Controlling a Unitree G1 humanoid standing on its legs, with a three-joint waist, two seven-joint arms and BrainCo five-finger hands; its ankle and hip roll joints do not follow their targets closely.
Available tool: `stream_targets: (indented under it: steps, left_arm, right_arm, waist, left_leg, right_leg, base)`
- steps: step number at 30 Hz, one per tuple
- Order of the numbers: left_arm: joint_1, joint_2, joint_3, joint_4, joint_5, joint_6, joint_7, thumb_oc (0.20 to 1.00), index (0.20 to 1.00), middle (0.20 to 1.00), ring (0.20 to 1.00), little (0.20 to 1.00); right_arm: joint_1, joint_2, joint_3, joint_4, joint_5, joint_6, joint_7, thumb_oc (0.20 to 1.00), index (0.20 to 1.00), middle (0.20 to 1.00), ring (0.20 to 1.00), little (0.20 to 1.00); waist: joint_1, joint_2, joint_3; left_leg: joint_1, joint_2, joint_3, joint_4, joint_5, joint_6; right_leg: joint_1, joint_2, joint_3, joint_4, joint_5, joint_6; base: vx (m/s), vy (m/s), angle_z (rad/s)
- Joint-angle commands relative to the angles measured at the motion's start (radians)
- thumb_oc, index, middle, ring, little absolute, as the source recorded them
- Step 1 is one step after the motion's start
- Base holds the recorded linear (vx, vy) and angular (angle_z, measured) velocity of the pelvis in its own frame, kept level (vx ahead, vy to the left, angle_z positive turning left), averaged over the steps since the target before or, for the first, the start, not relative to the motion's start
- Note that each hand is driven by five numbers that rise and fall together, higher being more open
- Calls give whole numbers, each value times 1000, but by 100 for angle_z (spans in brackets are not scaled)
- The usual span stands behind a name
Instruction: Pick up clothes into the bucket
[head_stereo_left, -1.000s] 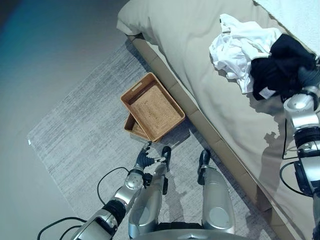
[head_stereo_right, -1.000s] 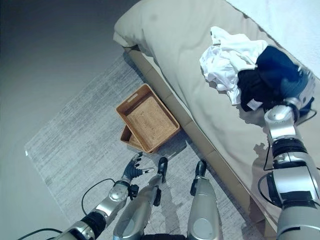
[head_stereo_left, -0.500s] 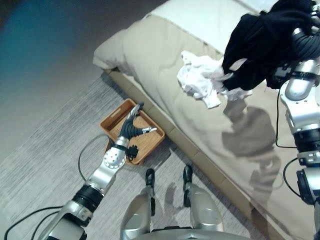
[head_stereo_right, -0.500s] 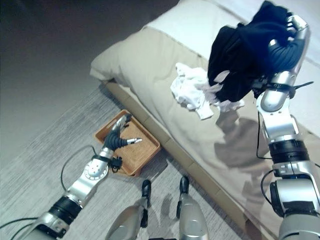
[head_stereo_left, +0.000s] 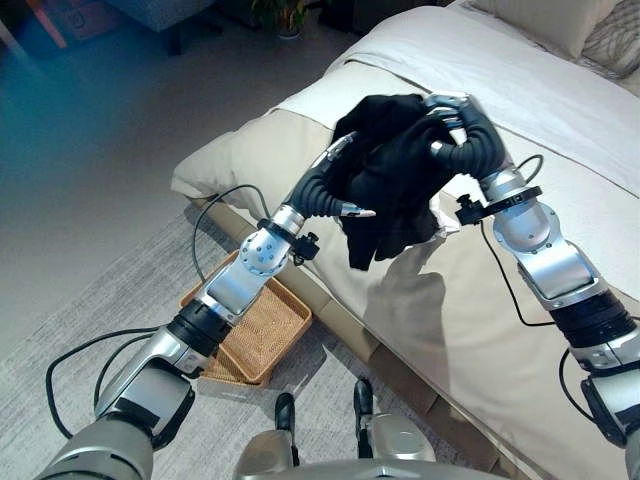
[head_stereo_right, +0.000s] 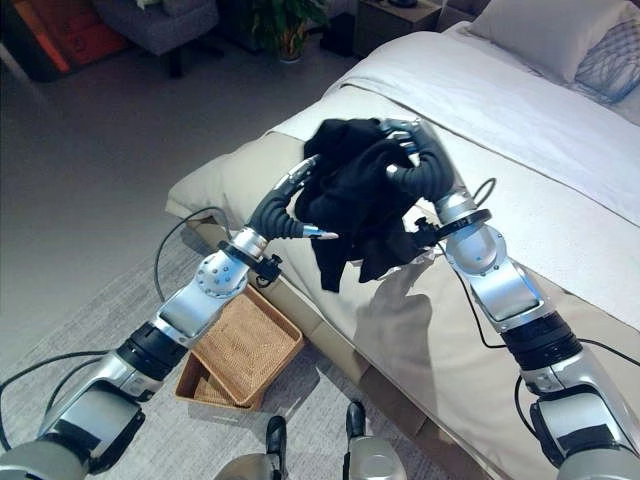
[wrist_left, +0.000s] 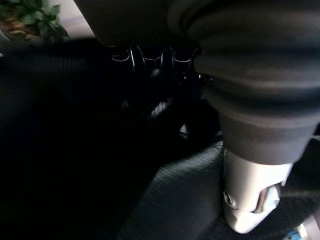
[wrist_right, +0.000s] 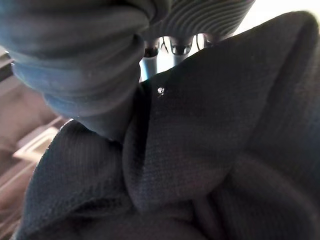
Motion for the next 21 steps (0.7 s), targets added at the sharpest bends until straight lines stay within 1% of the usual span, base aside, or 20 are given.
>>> stream_targets:
  steps: [1,8,11,14,15,16,20,21]
  left_arm:
    - [-59,-44,-47,108,54,-9,-5,1000,1000,1000,1000,1000]
    - [-57,-79,-54,152,87,7,-14,1000,1000,1000,1000,1000]
    - [-55,-86,-60,149,71,13,-26,1000,1000,1000,1000,1000]
    - [-56,-89,-68,139,33,16,-49,1000,1000,1000,1000,1000]
    - [-53,-88,-70,133,9,15,-60,460,460,460,460,460]
    - [-51,-86,-69,127,-13,16,-67,200,200,200,200,200]
    - [-29,-67,-55,107,-19,14,-58,200,200,200,200,200]
    - [-15,-61,-45,103,-14,12,-56,200,200,200,200,200]
  right_arm:
    - [-33,22,11,-116,99,-66,45,200,200,200,200,200]
    - [-52,80,63,-238,228,-77,118,200,200,200,200,200]
    - [-55,111,75,-282,265,-75,132,200,200,200,200,200]
    - [-60,124,82,-308,283,-68,141,200,200,200,200,200]
    - [-59,124,82,-315,286,-66,143,200,200,200,200,200]
    - [-55,126,81,-321,292,-66,145,200,200,200,200,200]
    - [-38,121,76,-345,316,-64,157,200,200,200,200,200]
    - [-31,118,69,-352,316,-65,159,420,420,420,420,420]
  waist:
    - [23,-49,-114]
    - [23,-42,-125]
    - [22,-38,-129]
    - [21,-35,-131]
    - [20,-33,-132]
    - [20,-32,-134]
    - [21,-31,-139]
    - [21,-31,-140]
  left_leg:
    - [-21,-21,16,102,-98,25]
    - [-2,-14,21,104,-105,24]
    - [5,-12,24,101,-106,24]
    - [10,-8,27,98,-105,24]
    - [12,-8,27,96,-104,23]
    - [13,-6,28,95,-104,23]
    - [20,-4,24,89,-102,20]
    - [23,-5,24,88,-102,20]
  right_leg:
    - [12,-64,-11,75,-40,72]
    - [33,-58,-5,66,-45,69]
    - [38,-55,-2,61,-45,68]
    - [40,-52,0,58,-43,68]
    - [42,-52,1,57,-43,67]
    - [43,-52,1,56,-42,67]
    - [54,-52,-2,49,-43,66]
    - [57,-51,-3,48,-43,66]
  base:
    - [0,0,0]
    - [5,-6,-4]
    - [4,-6,-4]
    - [0,0,0]
    - [0,0,0]
    - [0,0,0]
    - [0,0,0]
    - [0,0,0]
